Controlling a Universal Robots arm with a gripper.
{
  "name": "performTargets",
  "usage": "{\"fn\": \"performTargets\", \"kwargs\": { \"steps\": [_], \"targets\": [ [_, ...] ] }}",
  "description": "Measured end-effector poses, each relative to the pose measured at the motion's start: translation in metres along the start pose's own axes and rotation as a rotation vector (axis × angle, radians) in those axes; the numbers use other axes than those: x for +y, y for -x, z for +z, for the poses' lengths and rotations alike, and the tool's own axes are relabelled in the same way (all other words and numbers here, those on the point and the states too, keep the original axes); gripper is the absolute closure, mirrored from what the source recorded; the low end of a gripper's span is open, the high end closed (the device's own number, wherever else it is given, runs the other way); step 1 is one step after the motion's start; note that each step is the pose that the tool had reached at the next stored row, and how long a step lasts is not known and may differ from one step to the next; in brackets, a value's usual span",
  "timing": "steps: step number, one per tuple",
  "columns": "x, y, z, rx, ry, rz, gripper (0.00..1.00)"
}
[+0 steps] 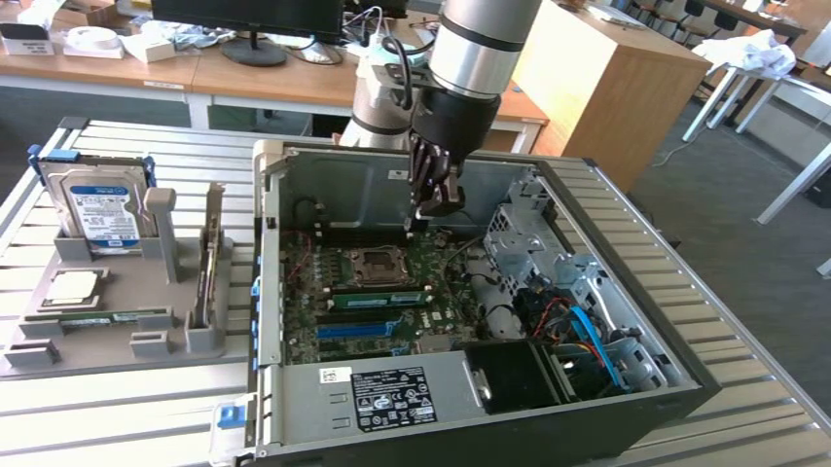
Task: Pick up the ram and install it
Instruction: 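Press down the ram until it locks into place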
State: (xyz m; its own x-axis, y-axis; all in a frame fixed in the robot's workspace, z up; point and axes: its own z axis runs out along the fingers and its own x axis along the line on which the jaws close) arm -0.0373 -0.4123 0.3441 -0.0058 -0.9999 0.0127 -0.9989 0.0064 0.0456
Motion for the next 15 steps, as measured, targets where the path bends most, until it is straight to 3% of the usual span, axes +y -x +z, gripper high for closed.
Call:
{"fn": "performTargets", "kwargs": {
  "steps": [15],
  "targets": [
    [0.0022,0.0000,0.0004,-0.0062,0.0017,0.135,0.90]
  ]
}}
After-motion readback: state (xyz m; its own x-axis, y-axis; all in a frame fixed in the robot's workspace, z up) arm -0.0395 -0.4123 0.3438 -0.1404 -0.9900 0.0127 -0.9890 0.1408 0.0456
